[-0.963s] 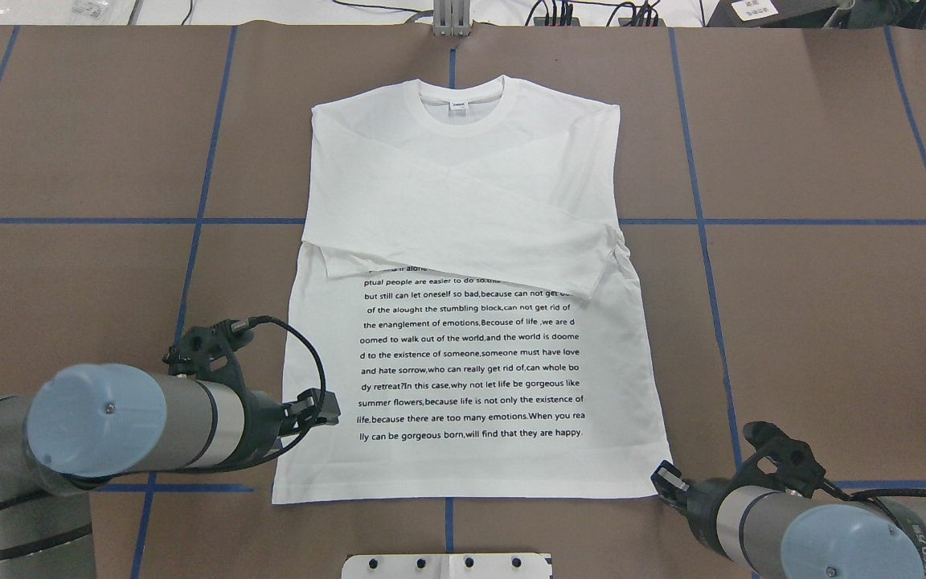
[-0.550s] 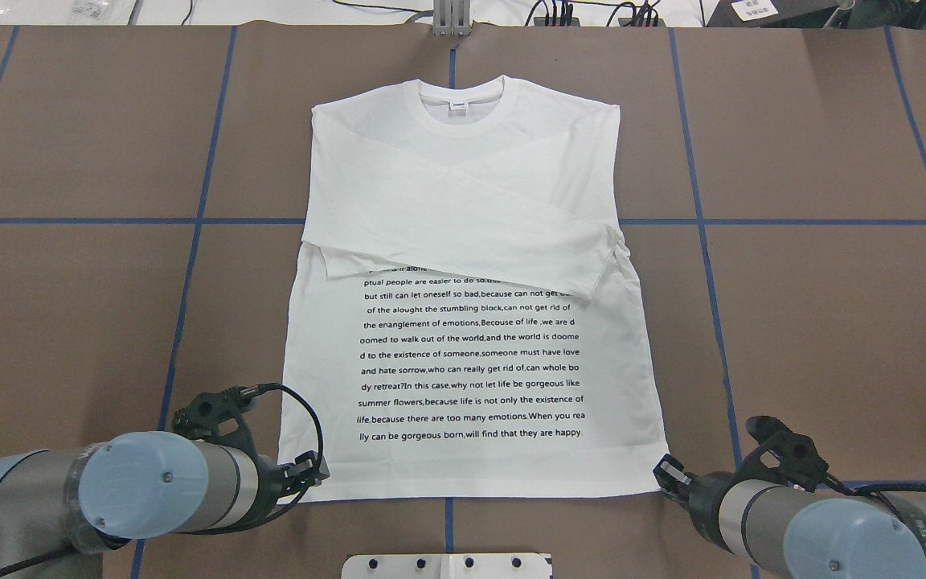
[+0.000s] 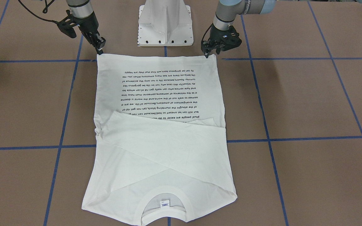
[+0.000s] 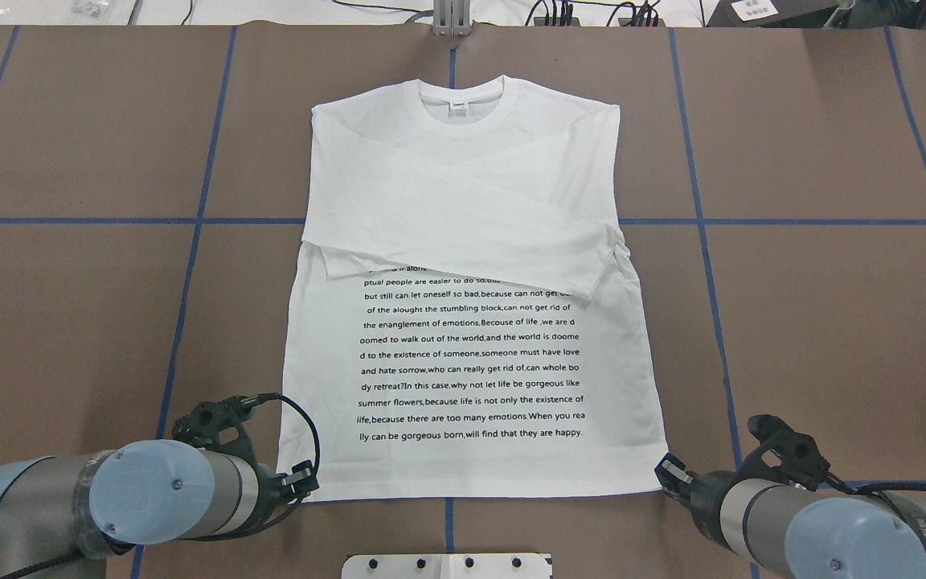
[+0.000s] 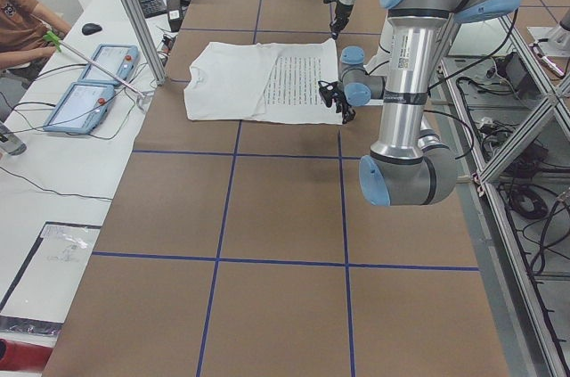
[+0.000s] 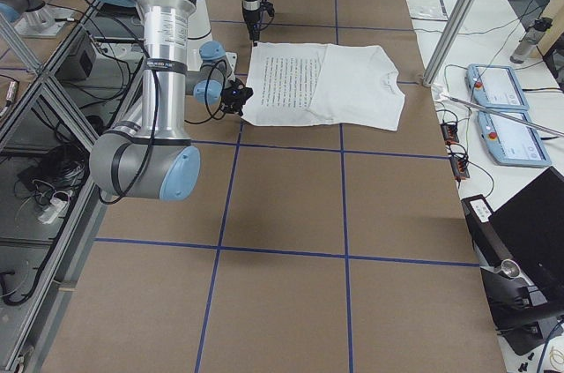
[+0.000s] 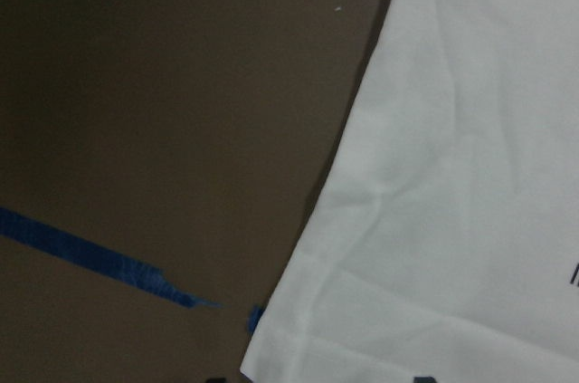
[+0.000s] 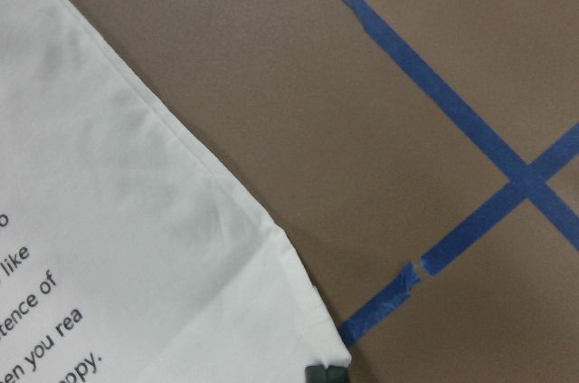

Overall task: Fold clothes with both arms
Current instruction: 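Grasp both hem corners nearest the robot with the left and right grippers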

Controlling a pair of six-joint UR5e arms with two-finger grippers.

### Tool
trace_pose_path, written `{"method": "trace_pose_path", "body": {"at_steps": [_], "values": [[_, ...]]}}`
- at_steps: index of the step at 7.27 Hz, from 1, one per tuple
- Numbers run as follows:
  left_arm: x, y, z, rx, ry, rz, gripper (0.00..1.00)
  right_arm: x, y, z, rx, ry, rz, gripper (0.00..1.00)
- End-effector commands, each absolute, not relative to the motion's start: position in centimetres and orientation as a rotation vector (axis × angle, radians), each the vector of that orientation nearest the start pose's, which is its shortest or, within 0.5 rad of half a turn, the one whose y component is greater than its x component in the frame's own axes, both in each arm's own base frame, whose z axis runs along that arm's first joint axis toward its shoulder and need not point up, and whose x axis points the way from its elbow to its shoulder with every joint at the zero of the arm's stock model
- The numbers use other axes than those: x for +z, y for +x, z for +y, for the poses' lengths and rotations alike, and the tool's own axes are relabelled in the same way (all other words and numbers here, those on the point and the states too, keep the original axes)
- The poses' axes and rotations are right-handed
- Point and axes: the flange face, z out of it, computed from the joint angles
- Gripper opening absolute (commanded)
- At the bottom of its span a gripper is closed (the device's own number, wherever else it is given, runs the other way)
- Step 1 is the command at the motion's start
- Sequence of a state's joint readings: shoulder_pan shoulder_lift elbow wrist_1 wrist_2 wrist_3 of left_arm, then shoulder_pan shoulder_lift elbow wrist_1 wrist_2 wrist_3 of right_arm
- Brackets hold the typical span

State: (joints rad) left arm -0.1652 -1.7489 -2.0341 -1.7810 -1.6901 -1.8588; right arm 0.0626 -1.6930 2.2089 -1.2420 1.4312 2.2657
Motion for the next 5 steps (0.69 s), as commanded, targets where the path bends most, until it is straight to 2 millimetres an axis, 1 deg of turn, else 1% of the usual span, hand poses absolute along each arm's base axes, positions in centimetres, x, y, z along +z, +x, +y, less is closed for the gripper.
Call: {"method": "trace_pose_path", "body": {"at_steps": [1, 2, 4, 5], "values": [[34.43, 50.03, -20.69, -0.376, -0.163, 0.832, 0.57, 38.54, -41.68, -17.38, 0.77, -0.136, -0.856, 0.0], [34.44, 50.06, -20.6, -0.374, -0.165, 0.832, 0.55, 38.41, -41.68, -17.38, 0.77, -0.137, -0.859, 0.0], [34.37, 50.15, -20.6, -0.376, -0.167, 0.831, 0.24, 38.55, -41.62, -17.38, 0.769, -0.133, -0.848, 0.0], [34.72, 50.27, -20.62, -0.377, -0.167, 0.824, 0.01, 38.57, -41.62, -17.38, 0.768, -0.132, -0.847, 0.0]]}}
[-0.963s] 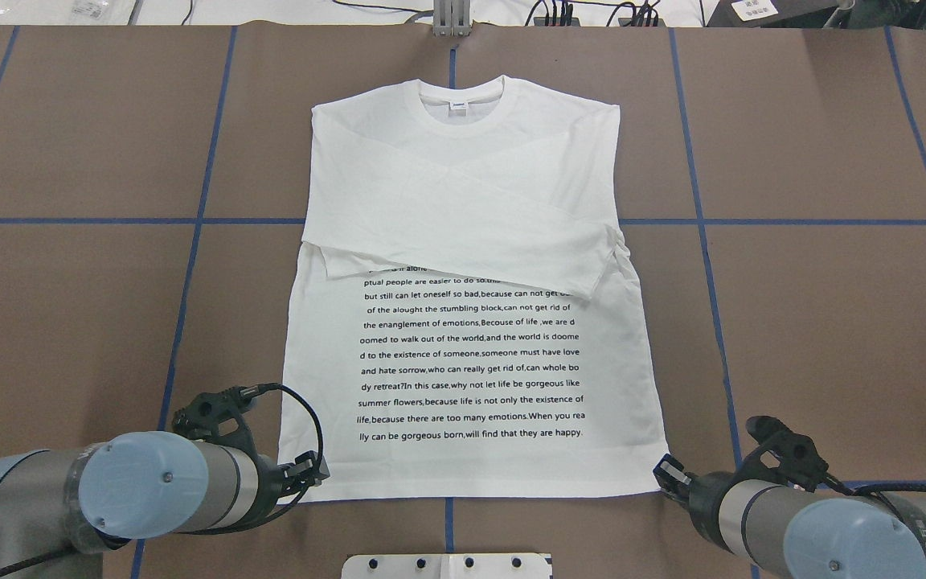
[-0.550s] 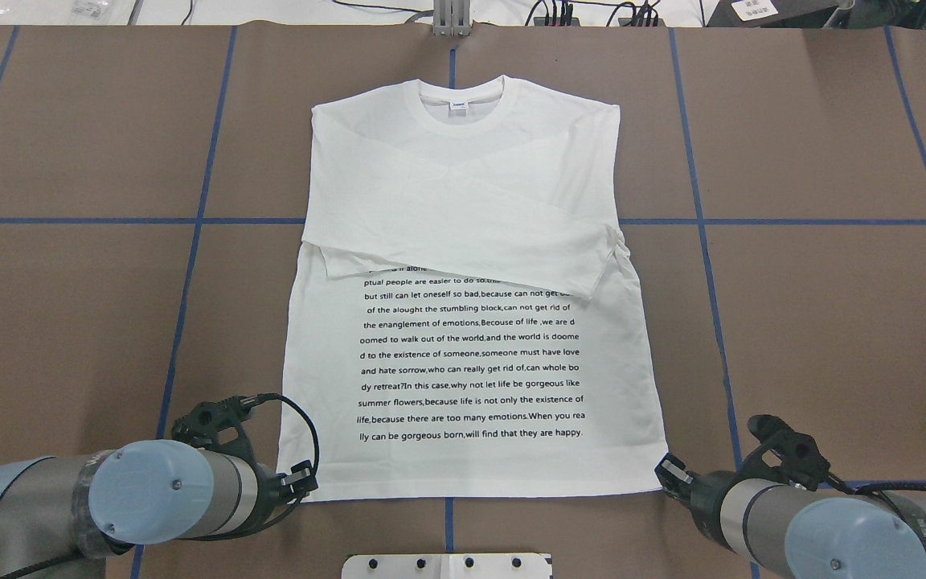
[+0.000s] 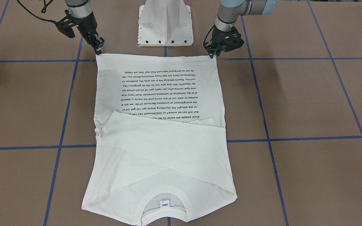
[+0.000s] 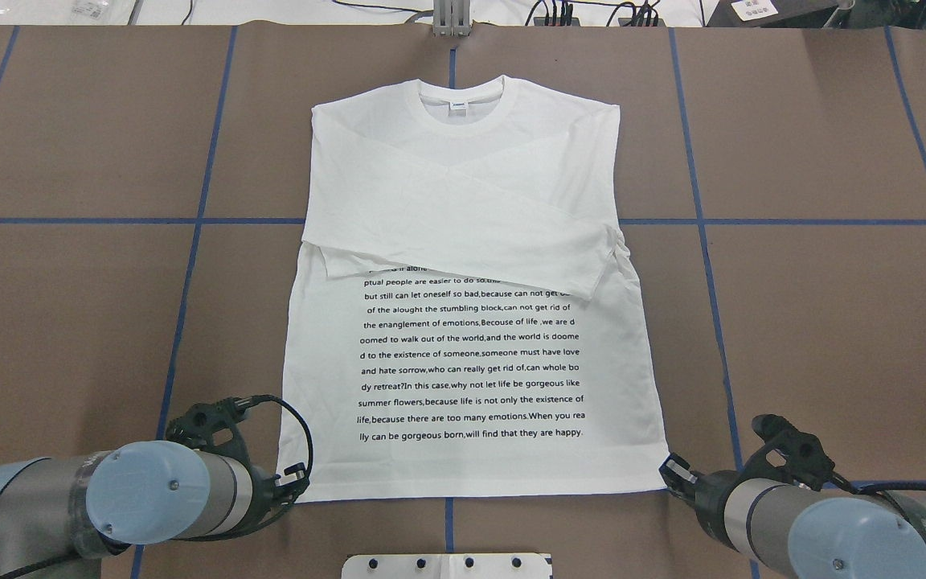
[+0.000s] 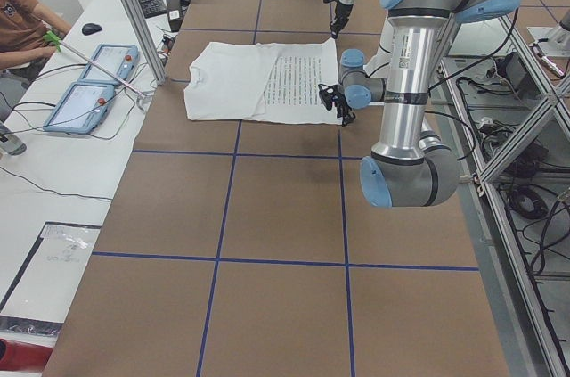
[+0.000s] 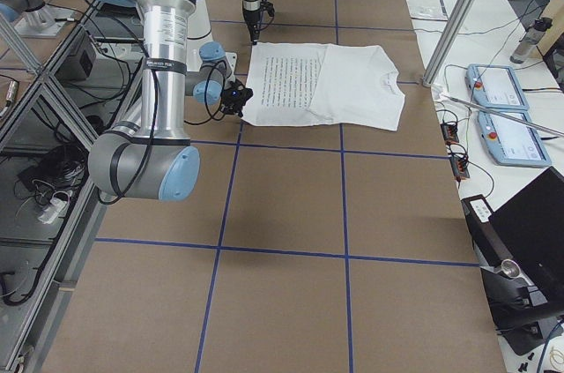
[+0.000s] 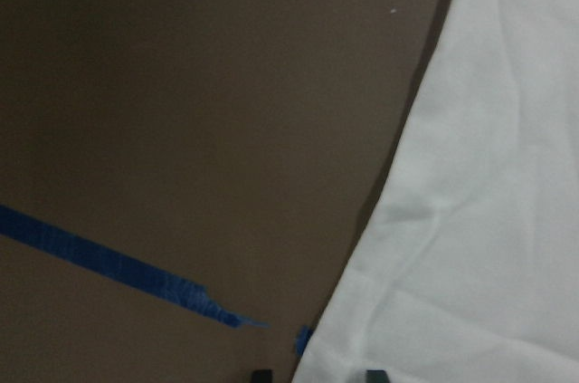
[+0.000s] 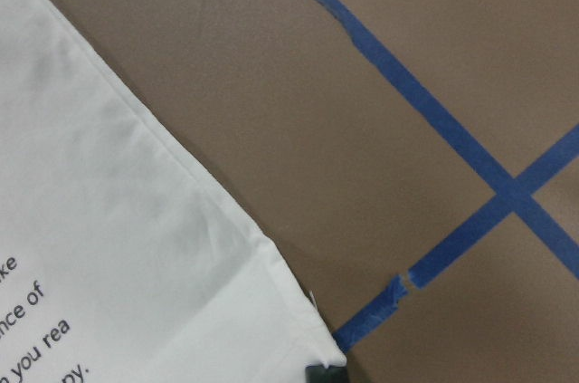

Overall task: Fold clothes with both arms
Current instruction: 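Grasp both hem corners nearest the robot with the left and right grippers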

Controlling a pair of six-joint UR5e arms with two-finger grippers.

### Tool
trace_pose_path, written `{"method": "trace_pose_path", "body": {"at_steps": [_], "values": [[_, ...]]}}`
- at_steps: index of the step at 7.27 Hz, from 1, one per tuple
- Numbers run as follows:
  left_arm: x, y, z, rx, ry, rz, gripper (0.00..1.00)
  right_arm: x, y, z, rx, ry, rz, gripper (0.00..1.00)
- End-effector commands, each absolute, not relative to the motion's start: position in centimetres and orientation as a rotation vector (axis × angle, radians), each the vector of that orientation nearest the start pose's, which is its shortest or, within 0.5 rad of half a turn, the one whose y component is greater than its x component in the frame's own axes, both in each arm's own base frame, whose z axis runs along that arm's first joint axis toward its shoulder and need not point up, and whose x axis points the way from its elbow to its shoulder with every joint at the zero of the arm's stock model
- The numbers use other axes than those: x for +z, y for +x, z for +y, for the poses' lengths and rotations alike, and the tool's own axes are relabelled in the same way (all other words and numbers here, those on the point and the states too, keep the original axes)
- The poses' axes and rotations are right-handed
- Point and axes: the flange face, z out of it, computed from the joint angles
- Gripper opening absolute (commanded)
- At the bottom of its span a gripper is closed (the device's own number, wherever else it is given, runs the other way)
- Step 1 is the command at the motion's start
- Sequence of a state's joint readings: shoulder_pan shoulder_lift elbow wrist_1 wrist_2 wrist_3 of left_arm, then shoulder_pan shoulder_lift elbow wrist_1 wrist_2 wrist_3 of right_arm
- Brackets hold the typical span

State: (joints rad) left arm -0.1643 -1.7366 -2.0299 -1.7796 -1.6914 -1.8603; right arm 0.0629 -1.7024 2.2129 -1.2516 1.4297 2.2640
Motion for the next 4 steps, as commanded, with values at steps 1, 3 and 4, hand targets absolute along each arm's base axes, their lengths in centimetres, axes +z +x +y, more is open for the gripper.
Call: {"method": "trace_pose_path", "body": {"at_steps": [1, 3, 4], "values": [[34.7, 50.3, -20.6, -0.375, -0.168, 0.824, 0.0, 38.5, -41.6, -17.4, 0.766, -0.132, -0.848, 0.0], [33.5, 49.5, -20.9, -0.369, -0.167, 0.851, 0.0, 38.4, -41.6, -17.4, 0.765, -0.131, -0.85, 0.0], [31.6, 48.0, -21.0, -0.368, -0.163, 0.888, 0.0, 37.9, -41.4, -17.3, 0.763, -0.136, -0.86, 0.0]]}}
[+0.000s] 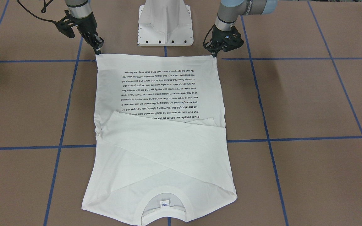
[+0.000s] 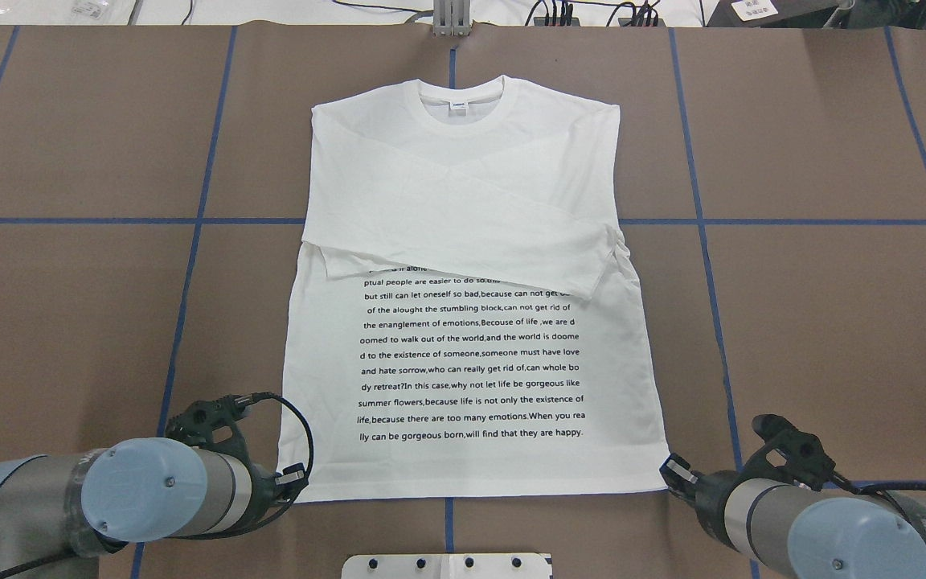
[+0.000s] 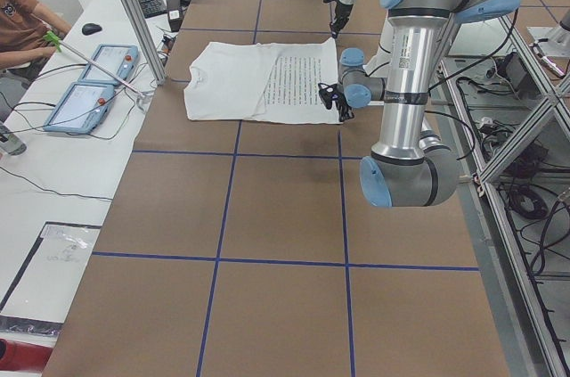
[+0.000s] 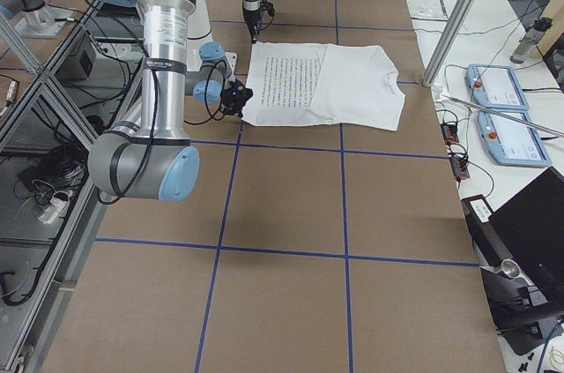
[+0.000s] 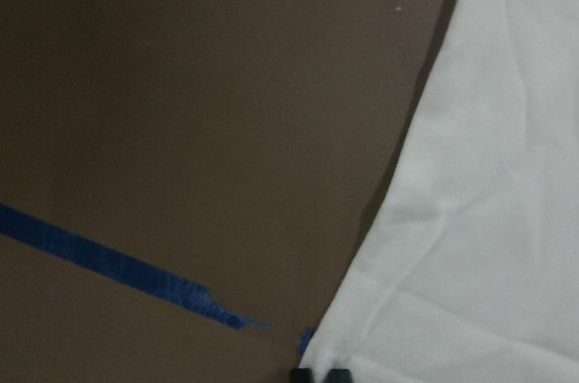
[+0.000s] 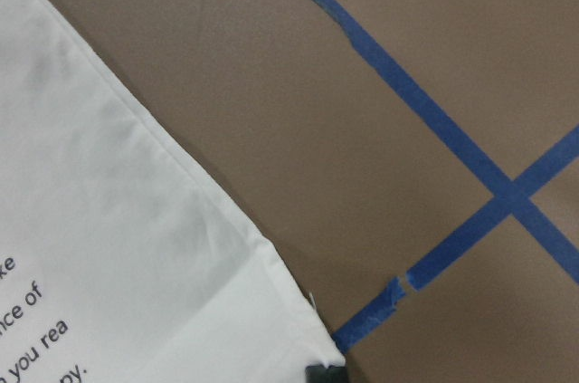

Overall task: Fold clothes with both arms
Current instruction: 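Grasp both hem corners nearest the robot with the left and right grippers, then lift the hem with both grippers and fold it toward the collar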

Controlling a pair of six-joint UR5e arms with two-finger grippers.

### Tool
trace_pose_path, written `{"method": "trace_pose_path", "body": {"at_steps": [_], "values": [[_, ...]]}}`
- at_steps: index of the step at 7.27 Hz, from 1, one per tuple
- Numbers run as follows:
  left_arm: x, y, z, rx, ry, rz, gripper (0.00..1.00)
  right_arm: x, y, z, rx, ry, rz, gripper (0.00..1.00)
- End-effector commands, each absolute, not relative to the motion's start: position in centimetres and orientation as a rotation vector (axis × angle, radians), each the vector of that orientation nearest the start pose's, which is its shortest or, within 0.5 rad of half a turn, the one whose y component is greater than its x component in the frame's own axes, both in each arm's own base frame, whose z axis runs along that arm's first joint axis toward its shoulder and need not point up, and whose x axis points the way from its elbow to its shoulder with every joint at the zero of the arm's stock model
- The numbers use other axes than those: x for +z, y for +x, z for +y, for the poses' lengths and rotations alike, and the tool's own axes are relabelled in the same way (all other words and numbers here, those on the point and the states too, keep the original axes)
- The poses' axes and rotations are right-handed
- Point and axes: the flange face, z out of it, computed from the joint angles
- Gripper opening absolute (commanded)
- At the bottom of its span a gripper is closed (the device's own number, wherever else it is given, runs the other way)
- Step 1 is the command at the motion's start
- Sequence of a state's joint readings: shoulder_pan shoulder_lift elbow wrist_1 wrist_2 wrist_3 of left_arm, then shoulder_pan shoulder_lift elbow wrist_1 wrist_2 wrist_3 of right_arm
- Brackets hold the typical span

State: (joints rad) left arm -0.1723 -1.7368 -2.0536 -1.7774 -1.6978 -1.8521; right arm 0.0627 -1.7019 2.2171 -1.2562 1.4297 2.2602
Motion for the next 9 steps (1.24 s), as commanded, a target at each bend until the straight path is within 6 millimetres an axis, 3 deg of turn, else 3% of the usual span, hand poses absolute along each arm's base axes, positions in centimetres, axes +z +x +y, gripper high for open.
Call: {"method": "trace_pose_path", "body": {"at_steps": [1, 4, 6, 9], "values": [[29.6, 46.2, -20.6, -0.367, -0.164, 0.876, 0.0, 37.3, -41.2, -17.0, 0.757, -0.144, -0.872, 0.0], [27.6, 43.1, -20.0, -0.365, -0.168, 0.909, 0.0, 35.7, -40.5, -14.6, 0.703, -0.181, -0.894, 0.0], [28.0, 41.3, -19.1, -0.362, -0.176, 0.905, 0.0, 34.6, -40.1, -12.7, 0.666, -0.209, -0.908, 0.0], [27.5, 41.0, -18.5, -0.349, -0.183, 0.915, 0.0, 34.4, -40.3, -11.7, 0.645, -0.218, -0.909, 0.0]]}}
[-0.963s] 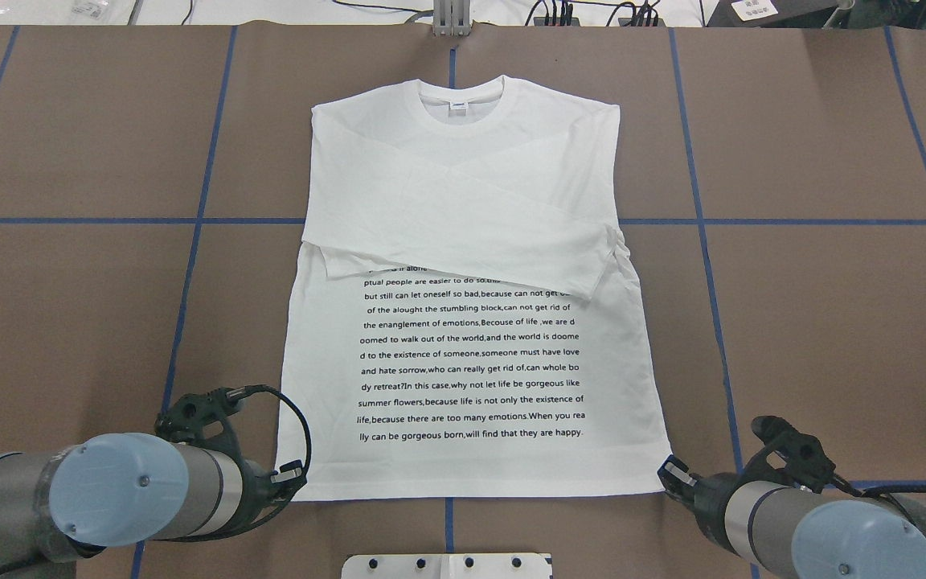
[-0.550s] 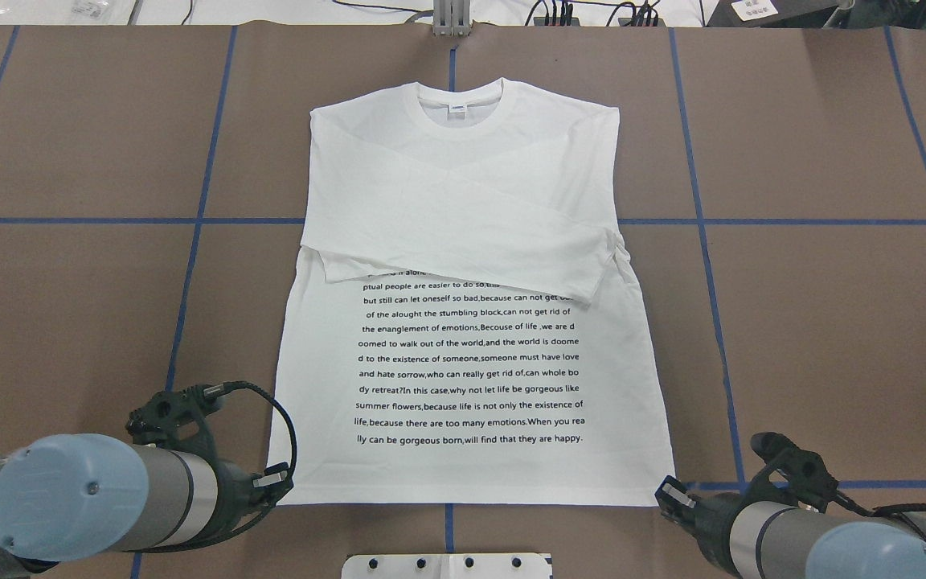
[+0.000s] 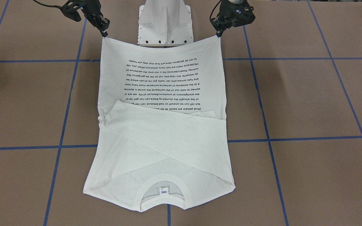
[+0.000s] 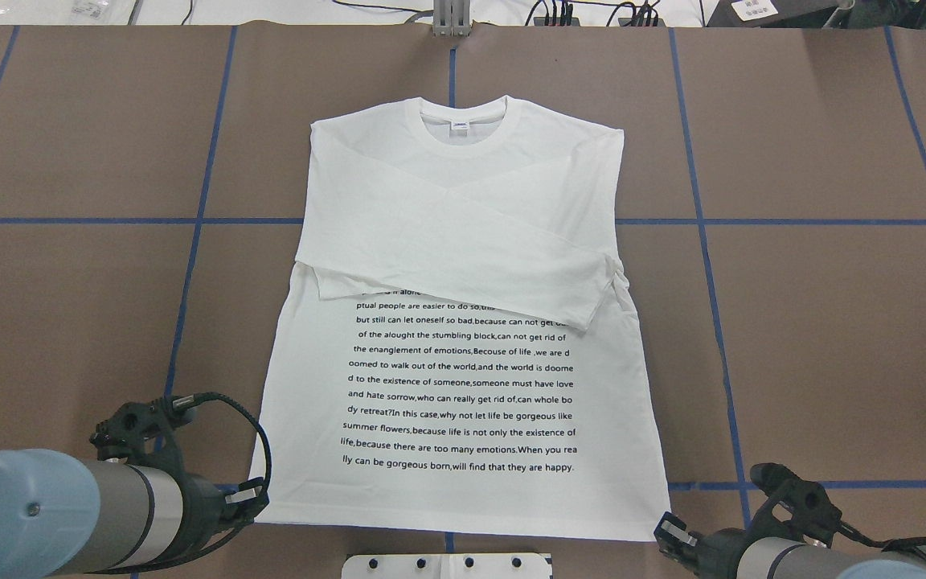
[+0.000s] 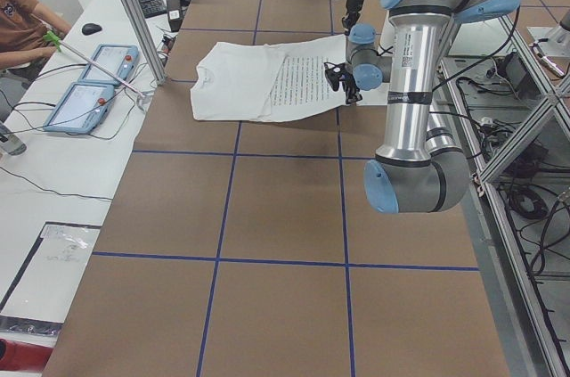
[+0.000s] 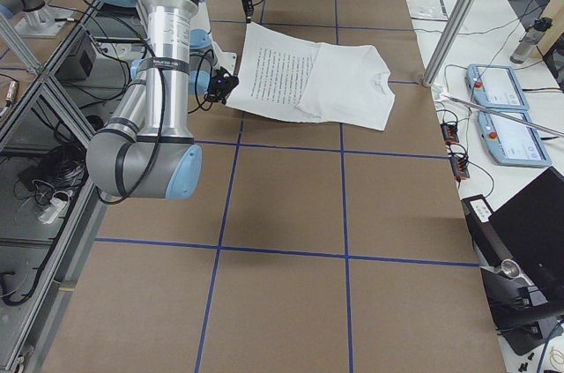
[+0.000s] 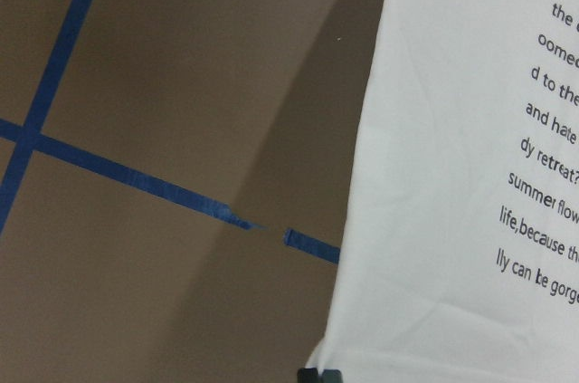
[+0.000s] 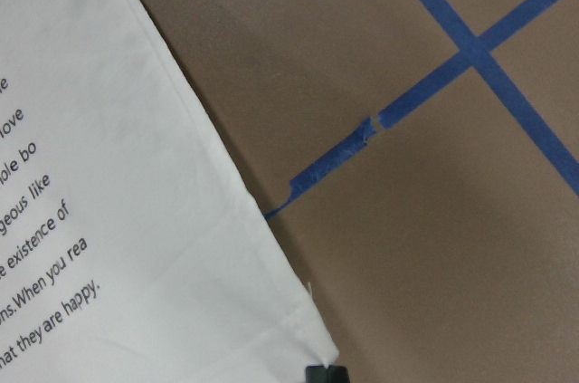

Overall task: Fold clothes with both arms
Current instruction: 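Lift the hem with both grippers and fold it toward the collar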

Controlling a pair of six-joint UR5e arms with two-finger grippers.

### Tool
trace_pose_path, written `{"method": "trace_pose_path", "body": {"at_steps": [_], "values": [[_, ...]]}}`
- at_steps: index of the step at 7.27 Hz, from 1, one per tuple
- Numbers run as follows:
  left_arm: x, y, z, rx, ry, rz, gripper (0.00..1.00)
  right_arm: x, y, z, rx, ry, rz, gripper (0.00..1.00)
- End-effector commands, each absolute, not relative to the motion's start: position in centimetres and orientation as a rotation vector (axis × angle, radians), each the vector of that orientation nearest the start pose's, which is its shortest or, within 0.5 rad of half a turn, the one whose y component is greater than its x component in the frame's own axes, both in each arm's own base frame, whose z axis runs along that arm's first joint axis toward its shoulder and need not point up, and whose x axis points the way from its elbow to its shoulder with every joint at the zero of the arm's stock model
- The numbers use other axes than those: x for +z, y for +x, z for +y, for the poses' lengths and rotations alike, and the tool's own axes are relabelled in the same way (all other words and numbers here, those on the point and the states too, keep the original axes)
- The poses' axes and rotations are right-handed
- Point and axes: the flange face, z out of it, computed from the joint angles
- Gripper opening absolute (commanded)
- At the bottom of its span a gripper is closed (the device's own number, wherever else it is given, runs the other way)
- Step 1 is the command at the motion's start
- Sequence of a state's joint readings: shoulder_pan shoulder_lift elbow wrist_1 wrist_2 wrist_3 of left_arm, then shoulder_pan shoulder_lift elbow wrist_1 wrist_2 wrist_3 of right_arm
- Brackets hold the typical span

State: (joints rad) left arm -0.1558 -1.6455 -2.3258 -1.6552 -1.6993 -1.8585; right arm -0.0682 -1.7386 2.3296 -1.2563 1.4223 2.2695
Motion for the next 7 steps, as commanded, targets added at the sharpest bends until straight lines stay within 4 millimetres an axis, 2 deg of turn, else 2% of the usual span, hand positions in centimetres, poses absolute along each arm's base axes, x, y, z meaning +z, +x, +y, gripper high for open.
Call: {"method": "trace_pose_path", "body": {"at_steps": [1, 2, 3, 4, 5, 6, 7], "values": [[26.9, 41.3, -18.6, -0.346, -0.184, 0.929, 0.0, 33.9, -39.6, -13.2, 0.677, -0.204, -0.925, 0.0], [25.6, 41.5, -19.7, -0.351, -0.163, 0.963, 0.0, 33.6, -38.7, -15.9, 0.726, -0.17, -0.943, 0.0], [24.3, 40.2, -23.6, -0.344, -0.073, 1.002, 0.0, 33.3, -37.3, -19.0, 0.758, -0.131, -0.956, 0.0], [22.5, 39.1, -27.2, -0.251, 0.062, 1.032, 0.0, 32.6, -36.5, -21.8, 0.697, -0.107, -0.972, 0.0], [23.1, 39.5, -32.6, -0.308, 0.1, 1.0, 0.0, 32.0, -35.2, -25.5, 0.669, -0.102, -0.989, 0.0], [22.4, 40.7, -37.5, -0.287, 0.121, 0.99, 0.0, 31.5, -35.6, -30.1, 0.682, -0.096, -0.98, 0.0], [22.8, 39.1, -41.1, -0.268, 0.195, 0.973, 0.0, 29.4, -36.7, -35.1, 0.705, -0.071, -0.934, 0.0]]}}
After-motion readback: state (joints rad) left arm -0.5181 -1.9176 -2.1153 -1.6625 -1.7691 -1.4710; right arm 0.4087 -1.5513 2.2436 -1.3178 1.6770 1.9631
